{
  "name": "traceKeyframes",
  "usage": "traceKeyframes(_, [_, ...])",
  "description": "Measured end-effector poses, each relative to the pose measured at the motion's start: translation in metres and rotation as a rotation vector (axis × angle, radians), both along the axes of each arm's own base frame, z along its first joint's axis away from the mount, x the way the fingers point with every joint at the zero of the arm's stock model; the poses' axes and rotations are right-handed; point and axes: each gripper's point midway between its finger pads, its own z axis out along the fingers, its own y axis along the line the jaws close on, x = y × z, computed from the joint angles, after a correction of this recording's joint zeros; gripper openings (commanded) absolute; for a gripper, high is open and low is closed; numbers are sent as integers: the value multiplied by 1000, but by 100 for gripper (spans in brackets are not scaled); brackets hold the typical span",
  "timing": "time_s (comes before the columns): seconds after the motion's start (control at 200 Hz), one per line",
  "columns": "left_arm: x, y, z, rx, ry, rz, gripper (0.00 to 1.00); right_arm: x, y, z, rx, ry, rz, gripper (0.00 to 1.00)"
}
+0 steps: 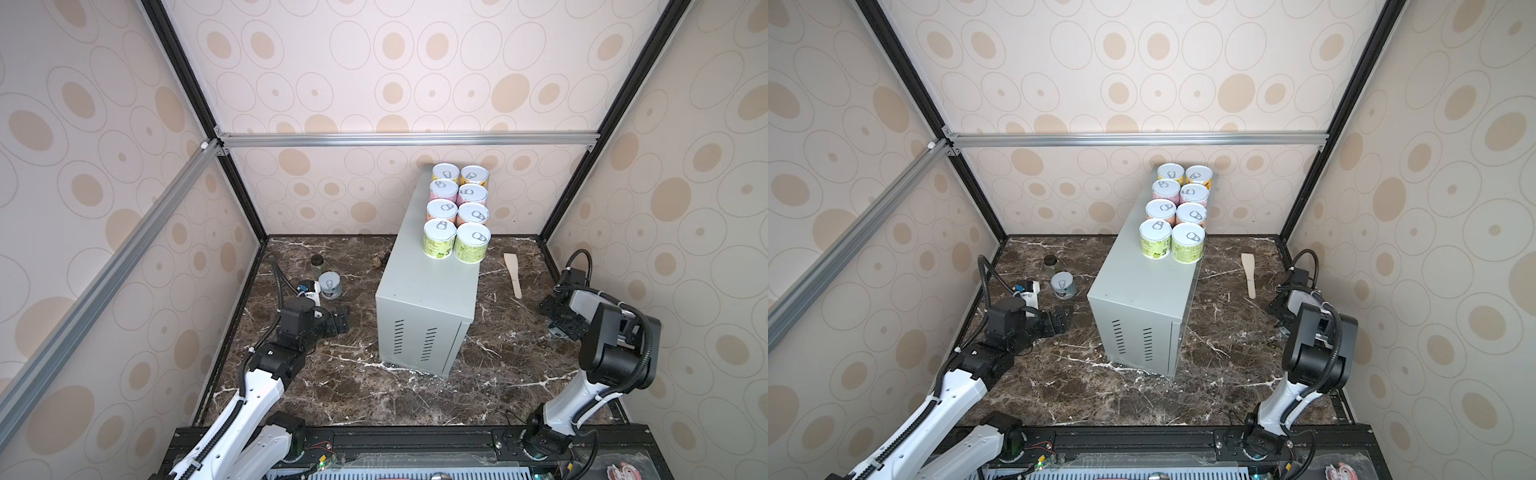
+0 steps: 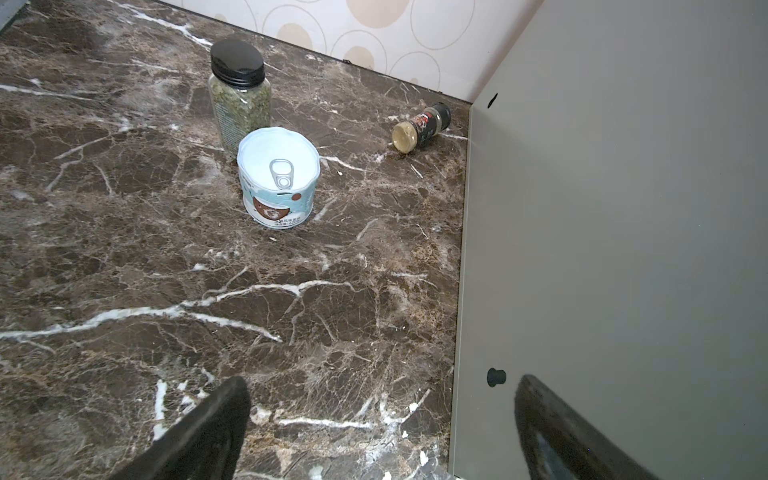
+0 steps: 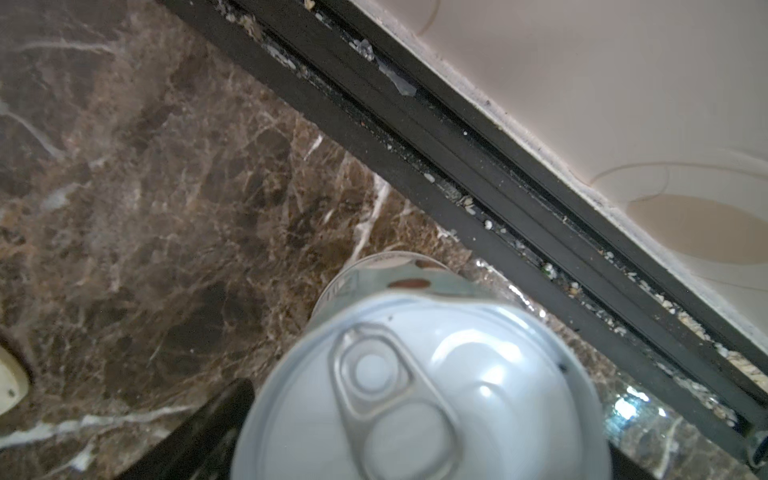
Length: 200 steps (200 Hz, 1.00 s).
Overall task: Place and organize the canned foods onto the counter
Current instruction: 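Lift the pale blue can with the right gripper up beside the box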
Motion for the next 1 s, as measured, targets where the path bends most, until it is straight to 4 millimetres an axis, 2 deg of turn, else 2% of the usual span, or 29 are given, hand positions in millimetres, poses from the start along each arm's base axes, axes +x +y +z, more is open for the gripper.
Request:
traceKeyframes(0.105, [0,0,1,-2,-3,0,99,2,-3,-9,9,21,1,99])
traceKeyframes(0.305, [0,0,1,-6,-5,-2,99,7,-5,-8,11,11,15,99])
traceKeyframes(0.525, [0,-1,3,-12,-13,-6,99,6,-4,-9,11,19,21,84])
traceKeyframes(0.65, [1,-1,5,-14,-20,-6,99,8,-4,-8,11,14,30,73])
traceKeyframes(1.0, [0,0,8,-16,-32,-5,99,11,5,-7,29,15,67,68])
